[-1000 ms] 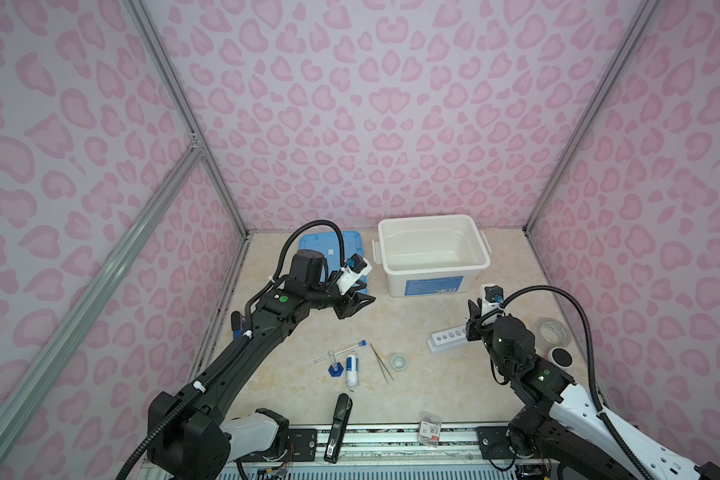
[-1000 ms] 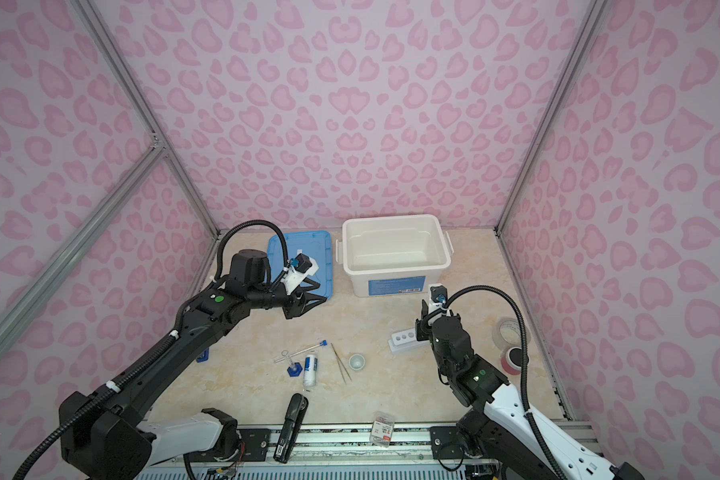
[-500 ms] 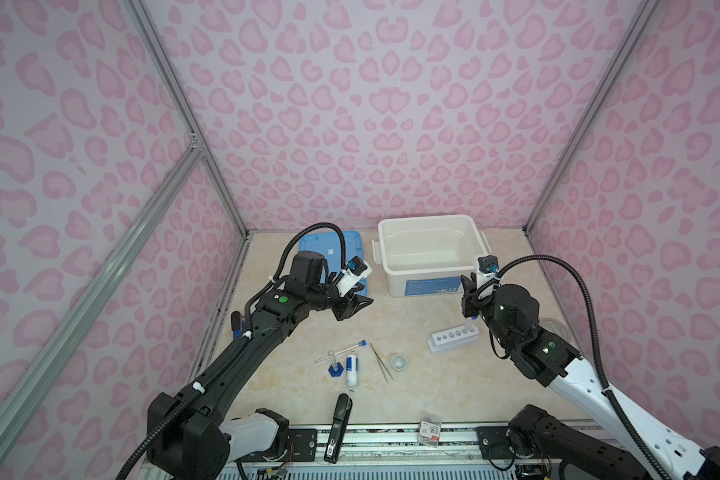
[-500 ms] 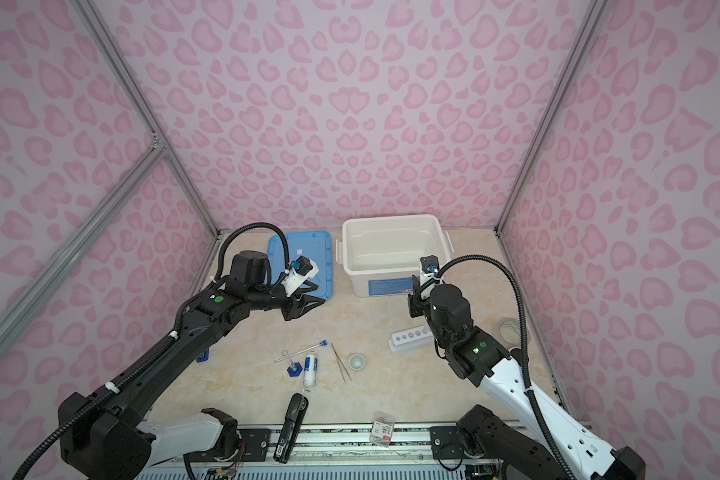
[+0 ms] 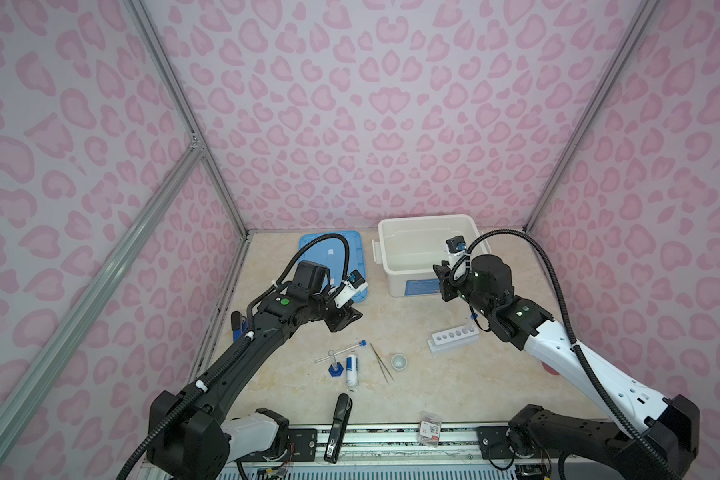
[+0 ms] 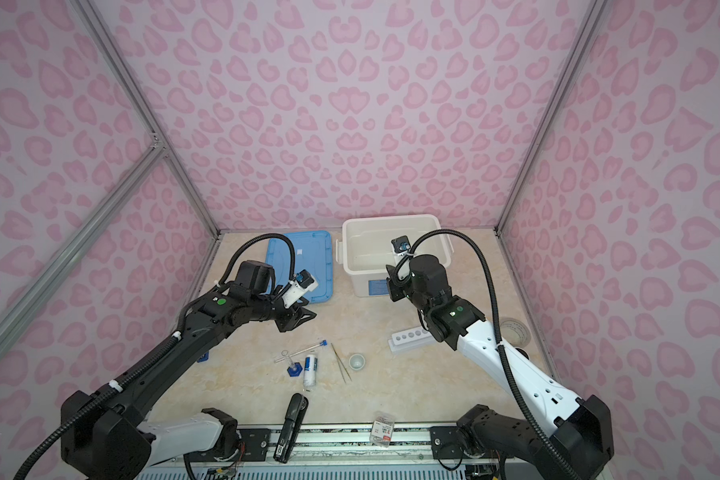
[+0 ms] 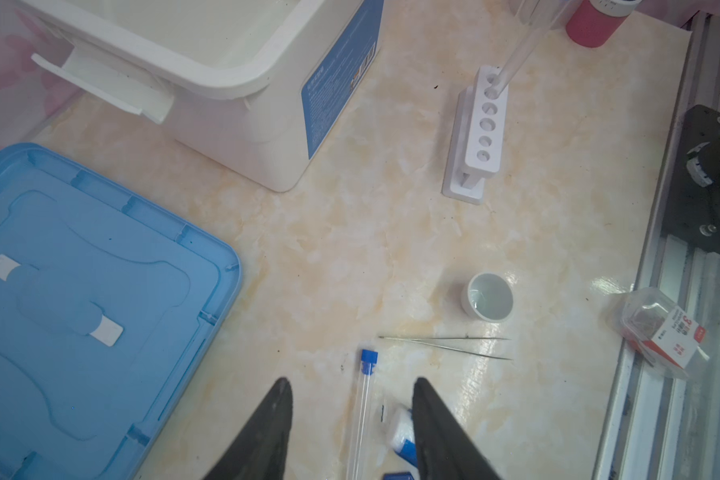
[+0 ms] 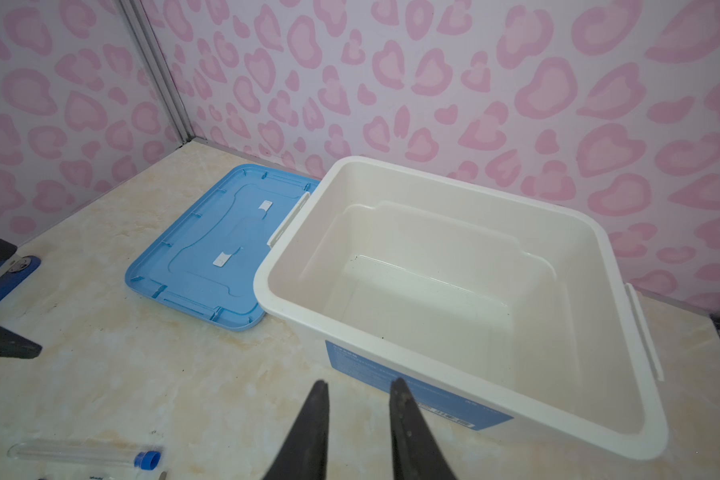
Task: Organize the chemistry lab equipment
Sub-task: 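Raise the right gripper while the left gripper moves over the second tube, then lower the left gripper around the blue-capped tube lying on the table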
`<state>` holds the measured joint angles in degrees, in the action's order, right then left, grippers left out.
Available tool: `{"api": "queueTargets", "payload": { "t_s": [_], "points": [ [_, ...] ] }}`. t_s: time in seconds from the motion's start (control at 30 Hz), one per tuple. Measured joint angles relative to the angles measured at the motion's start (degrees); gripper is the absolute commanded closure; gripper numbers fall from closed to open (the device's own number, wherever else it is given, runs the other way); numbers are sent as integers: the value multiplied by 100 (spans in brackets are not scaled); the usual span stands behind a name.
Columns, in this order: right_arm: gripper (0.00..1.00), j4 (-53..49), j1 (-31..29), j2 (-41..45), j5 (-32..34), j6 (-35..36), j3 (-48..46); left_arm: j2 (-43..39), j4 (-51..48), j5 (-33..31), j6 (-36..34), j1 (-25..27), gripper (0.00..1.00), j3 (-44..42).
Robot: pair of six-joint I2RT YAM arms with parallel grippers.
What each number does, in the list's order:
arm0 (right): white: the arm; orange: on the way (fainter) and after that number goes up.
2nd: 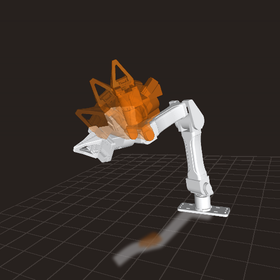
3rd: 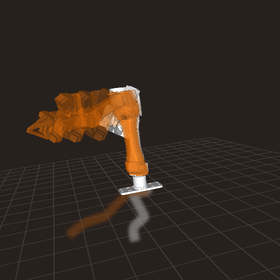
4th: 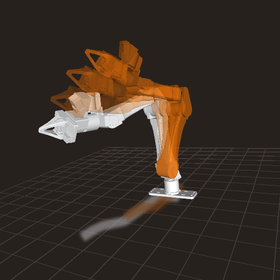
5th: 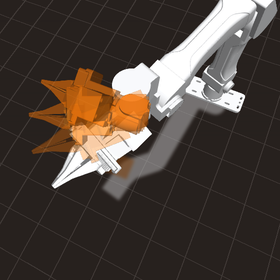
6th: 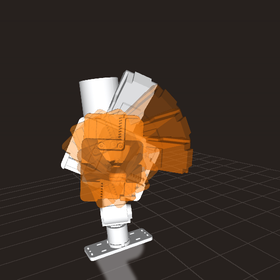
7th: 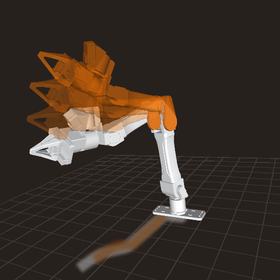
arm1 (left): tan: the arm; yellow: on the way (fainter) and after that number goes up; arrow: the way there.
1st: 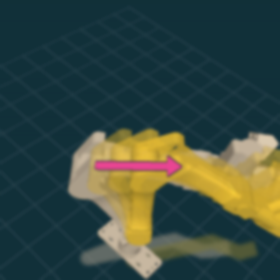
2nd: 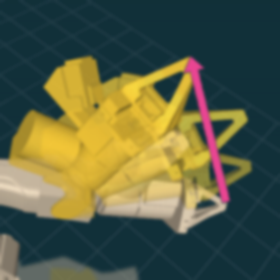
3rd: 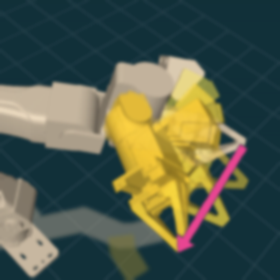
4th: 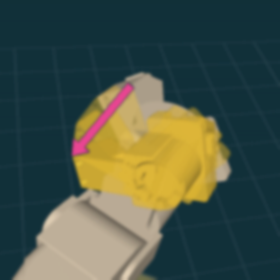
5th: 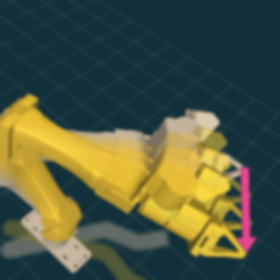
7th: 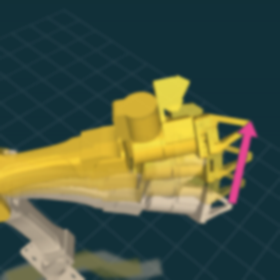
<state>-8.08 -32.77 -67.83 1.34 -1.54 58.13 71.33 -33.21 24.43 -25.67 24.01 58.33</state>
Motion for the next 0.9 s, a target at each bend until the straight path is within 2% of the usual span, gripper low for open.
{"api": "queueTargets", "payload": {
  "t_s": [0.23,0.53,0.9],
  "points": [
    [74,94,26,-254,-332,20,26,52,-334,-439,-170,0,50,-227],
    [74,264,149,-249,-549,-42,-114,599,-529,-1075,-420,26,51,-229],
    [74,387,278,-374,-754,-105,-177,1198,-678,-1543,-450,197,52,-293]
  ]
}}
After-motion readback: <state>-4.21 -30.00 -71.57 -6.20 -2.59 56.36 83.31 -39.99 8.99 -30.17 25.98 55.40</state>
